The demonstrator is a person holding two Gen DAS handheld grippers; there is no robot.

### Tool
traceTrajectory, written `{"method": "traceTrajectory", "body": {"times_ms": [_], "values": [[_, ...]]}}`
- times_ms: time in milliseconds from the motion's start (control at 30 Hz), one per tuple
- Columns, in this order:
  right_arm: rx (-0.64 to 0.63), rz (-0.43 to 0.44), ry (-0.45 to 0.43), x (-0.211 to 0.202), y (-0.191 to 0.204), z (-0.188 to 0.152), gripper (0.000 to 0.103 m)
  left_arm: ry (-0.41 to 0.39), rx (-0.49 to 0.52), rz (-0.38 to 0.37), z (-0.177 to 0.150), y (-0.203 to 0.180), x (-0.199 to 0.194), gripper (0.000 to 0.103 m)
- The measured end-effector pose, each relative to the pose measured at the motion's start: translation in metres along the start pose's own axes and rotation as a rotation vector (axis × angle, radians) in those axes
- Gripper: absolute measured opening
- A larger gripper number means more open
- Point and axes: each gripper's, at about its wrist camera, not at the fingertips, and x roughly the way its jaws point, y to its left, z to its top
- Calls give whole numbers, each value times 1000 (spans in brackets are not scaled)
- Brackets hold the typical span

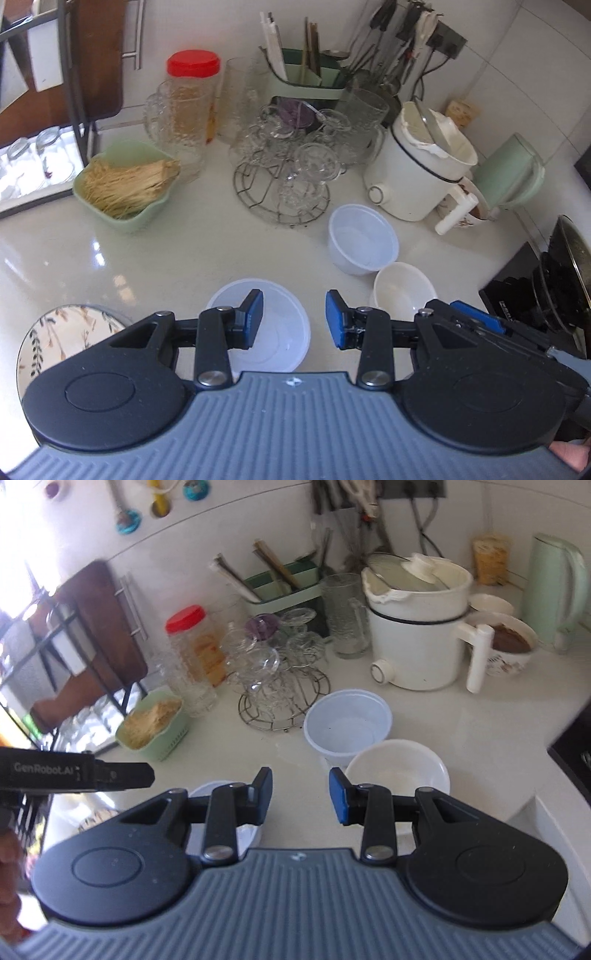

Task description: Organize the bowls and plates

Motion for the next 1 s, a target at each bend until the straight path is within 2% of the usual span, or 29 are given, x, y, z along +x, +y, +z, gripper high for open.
{"method": "traceTrajectory", "body": {"times_ms": [600,767,1000], "values": [[90,-164,-2,-7,14,-13,37,77,106,-164,-1,7,29,44],[121,-185,4,0,7,-10,37,106,120,-183,3,1,46,47],[124,-188,20,24,-13,8,37,124,127,-175,26,-15,80,57]]}}
